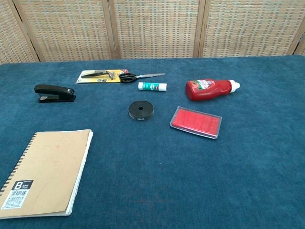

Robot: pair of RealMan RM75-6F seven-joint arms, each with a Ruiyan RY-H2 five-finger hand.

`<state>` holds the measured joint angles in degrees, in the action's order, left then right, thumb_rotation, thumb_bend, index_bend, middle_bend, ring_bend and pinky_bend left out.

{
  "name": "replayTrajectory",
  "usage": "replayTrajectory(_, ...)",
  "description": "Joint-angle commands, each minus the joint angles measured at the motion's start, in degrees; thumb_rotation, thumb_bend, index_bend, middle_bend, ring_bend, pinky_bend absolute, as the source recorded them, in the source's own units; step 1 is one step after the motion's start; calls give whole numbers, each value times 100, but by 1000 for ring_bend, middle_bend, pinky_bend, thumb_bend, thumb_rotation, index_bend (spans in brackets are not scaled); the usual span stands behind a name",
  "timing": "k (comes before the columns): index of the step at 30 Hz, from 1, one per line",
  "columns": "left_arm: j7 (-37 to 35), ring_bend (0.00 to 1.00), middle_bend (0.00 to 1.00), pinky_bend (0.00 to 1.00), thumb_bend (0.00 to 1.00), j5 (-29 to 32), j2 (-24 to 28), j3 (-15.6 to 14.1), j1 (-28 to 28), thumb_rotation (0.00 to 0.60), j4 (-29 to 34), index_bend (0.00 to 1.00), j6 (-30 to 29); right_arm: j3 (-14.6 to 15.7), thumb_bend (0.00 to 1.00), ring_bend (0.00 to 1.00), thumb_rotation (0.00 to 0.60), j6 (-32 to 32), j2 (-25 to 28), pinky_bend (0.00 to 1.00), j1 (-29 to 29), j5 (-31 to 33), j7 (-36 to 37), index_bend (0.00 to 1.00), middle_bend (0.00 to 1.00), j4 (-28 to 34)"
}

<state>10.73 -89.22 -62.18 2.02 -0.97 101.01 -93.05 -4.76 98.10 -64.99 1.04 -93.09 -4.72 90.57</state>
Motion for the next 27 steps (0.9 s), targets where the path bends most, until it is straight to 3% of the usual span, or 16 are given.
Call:
replayTrajectory(1, -10, 0, 0, 0, 0, 71, 13, 13, -4, 600, 8, 0, 50, -7, 0, 0, 600, -33, -17, 0, -19, 10, -12, 0, 0, -9)
replayTrajectory(8, 130, 0, 0, 0, 0, 541, -55, 163, -238, 600, -43, 0, 568, 9, 0, 0, 600, -124, -39, 0, -46, 32, -13, 0, 0, 54)
replayTrajectory(11, 151, 0, 0, 0, 0, 834, -143, 369, -499, 600, -158, 0, 926, -34, 0, 0, 600, -193, -53, 0, -88, 96, -70, 0, 0, 41)
replayTrajectory(15, 234, 0, 0, 0, 0, 1413, -328, 856, -1322, 600, -678, 0, 1997, -127, 0, 0, 600, -365, -80, 0, -190, 259, -146, 0, 0, -6)
replayTrajectory(19, 241, 0, 0, 0, 0, 1896, -645, 1289, -2285, 600, -1536, 0, 3177, -224, 0, 0, 600, -525, -137, 0, -258, 504, -256, 0, 0, -92)
replayTrajectory(22, 410, 0, 0, 0, 2, 2367, -1097, 1573, -3255, 600, -2624, 0, 4353, -317, 0, 0, 600, -600, -208, 0, -277, 749, -368, 0, 0, -171)
replayTrajectory(27, 453, 0, 0, 0, 35, 2789, -1860, 1634, -4182, 600, -4231, 0, 5506, -407, 0, 0, 600, -732, -295, 0, -323, 1014, -453, 0, 0, -307)
